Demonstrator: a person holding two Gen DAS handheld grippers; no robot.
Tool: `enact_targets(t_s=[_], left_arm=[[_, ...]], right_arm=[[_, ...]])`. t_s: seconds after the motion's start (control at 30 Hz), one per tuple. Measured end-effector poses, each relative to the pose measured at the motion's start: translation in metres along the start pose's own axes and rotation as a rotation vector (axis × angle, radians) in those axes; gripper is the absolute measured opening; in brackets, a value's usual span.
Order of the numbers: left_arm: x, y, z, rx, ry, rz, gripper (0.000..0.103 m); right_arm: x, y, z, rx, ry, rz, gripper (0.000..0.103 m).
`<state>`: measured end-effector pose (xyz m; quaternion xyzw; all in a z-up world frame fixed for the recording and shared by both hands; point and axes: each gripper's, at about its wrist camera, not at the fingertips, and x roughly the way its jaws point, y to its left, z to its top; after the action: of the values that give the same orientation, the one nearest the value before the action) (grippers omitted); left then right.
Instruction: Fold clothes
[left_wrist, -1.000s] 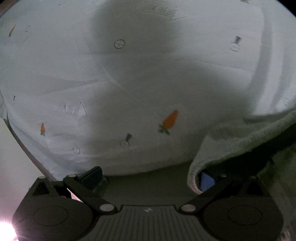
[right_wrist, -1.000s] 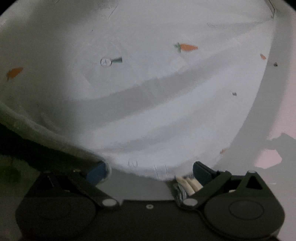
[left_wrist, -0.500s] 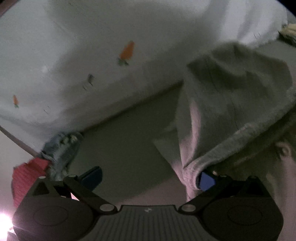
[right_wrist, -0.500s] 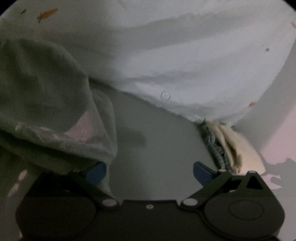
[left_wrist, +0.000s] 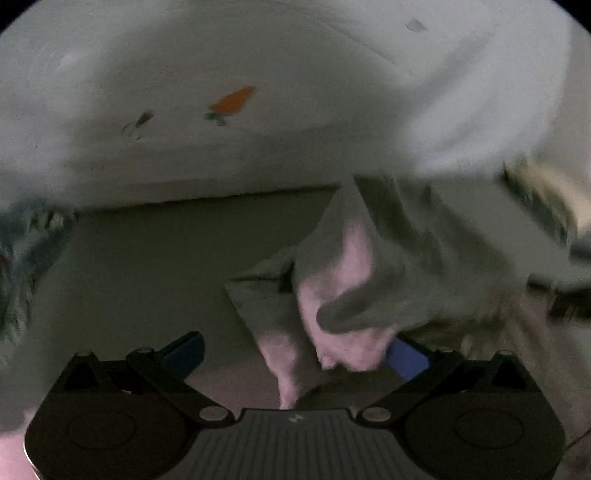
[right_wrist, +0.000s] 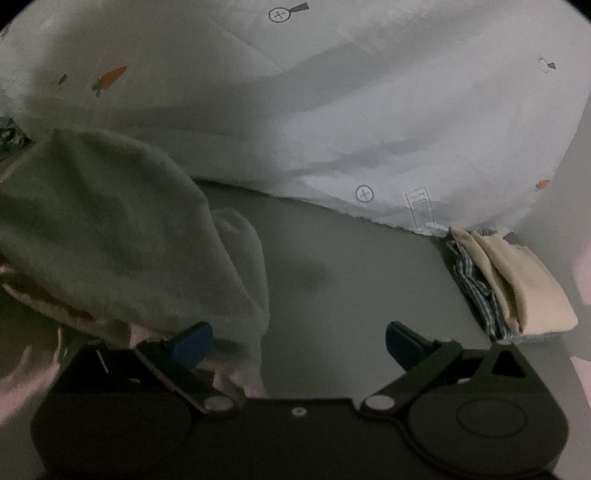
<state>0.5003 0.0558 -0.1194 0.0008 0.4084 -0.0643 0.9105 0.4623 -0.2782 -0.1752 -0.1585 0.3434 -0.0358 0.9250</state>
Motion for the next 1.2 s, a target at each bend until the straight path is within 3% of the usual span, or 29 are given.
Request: enact_targets(t_s=[0.03, 0.1, 0.2, 0.23, 0.3, 0.4, 0.47, 0.5, 0.53, 0.57, 0.6, 0.63, 0.7, 0.73, 0.8, 0.87, 0.93, 1.0, 1.07, 1.1, 1.13, 1.2], left_arm=[[0.004, 0.002, 0.001, -0.008, 0.020, 0.059, 0.103], [0.014, -0.001, -0.002, 0.091, 0.085, 0.144, 0.103], [0.014, -0.015, -0.019, 0.299, 0.130, 0.147, 0.103], [0.012, -0.018, -0.023, 0.313, 0.135, 0.127, 0.103], [0.005, -0.020, -0.024, 0.280, 0.154, 0.017, 0.103], [-0.013, -0.018, -0.012, 0.109, 0.070, -0.095, 0.103], [-0.022, -0.008, 0.001, -0.074, -0.012, -0.145, 0.102], [-0.024, -0.003, 0.005, -0.187, -0.058, -0.192, 0.102], [-0.022, 0.000, 0.010, -0.283, -0.086, -0.232, 0.101], [-0.017, 0.000, 0.015, -0.347, -0.096, -0.251, 0.094], [-0.010, -0.005, 0.020, -0.364, -0.098, -0.241, 0.082], [0.000, -0.015, 0.025, -0.332, -0.101, -0.202, 0.076], [0.021, -0.039, 0.027, -0.215, -0.094, -0.095, 0.058], [0.034, -0.050, 0.025, -0.156, -0.072, -0.047, 0.054], [0.069, -0.064, 0.014, -0.079, 0.004, 0.037, 0.044], [0.098, -0.060, -0.001, -0.099, 0.076, 0.083, 0.044], [0.103, -0.053, -0.009, -0.124, 0.064, 0.072, 0.046], [0.099, -0.052, -0.007, -0.121, 0.075, 0.059, 0.046], [0.091, -0.051, -0.004, -0.116, 0.065, 0.046, 0.049], [0.085, -0.051, -0.004, -0.110, 0.061, 0.047, 0.058], [0.077, -0.050, -0.006, -0.106, 0.052, 0.050, 0.062], [0.060, -0.047, -0.012, -0.102, 0.031, 0.050, 0.074]], right_arm=[[0.003, 0.002, 0.003, -0.001, 0.001, -0.004, 0.101], [0.004, 0.009, 0.009, -0.012, 0.003, -0.006, 0.101], [0.012, 0.016, 0.013, -0.027, 0.008, 0.012, 0.101], [0.014, 0.019, 0.014, -0.030, 0.011, 0.022, 0.101], [0.015, 0.023, 0.015, -0.030, 0.011, 0.039, 0.101], [0.010, 0.023, 0.020, 0.023, -0.012, 0.066, 0.098], [0.006, 0.020, 0.026, 0.079, -0.046, 0.106, 0.077], [0.005, 0.018, 0.030, 0.102, -0.063, 0.128, 0.052], [0.005, 0.019, 0.034, 0.116, -0.071, 0.143, 0.038], [0.006, 0.020, 0.039, 0.127, -0.082, 0.158, 0.034], [0.008, 0.022, 0.044, 0.131, -0.101, 0.172, 0.029], [0.011, 0.026, 0.048, 0.129, -0.120, 0.184, 0.024], [0.020, 0.035, 0.056, 0.119, -0.126, 0.199, 0.020], [0.025, 0.037, 0.058, 0.128, -0.122, 0.210, 0.019], [0.043, 0.038, 0.058, 0.174, -0.073, 0.239, 0.017], [0.069, 0.036, 0.051, 0.215, 0.014, 0.241, 0.016], [0.089, 0.033, 0.043, 0.250, 0.087, 0.232, 0.016], [0.087, 0.026, 0.043, 0.261, 0.086, 0.238, 0.017], [0.075, 0.018, 0.044, 0.276, 0.069, 0.231, 0.033], [0.067, 0.013, 0.044, 0.289, 0.058, 0.225, 0.048], [0.058, 0.007, 0.041, 0.308, 0.047, 0.222, 0.057], [0.039, -0.005, 0.033, 0.343, 0.031, 0.216, 0.057]])
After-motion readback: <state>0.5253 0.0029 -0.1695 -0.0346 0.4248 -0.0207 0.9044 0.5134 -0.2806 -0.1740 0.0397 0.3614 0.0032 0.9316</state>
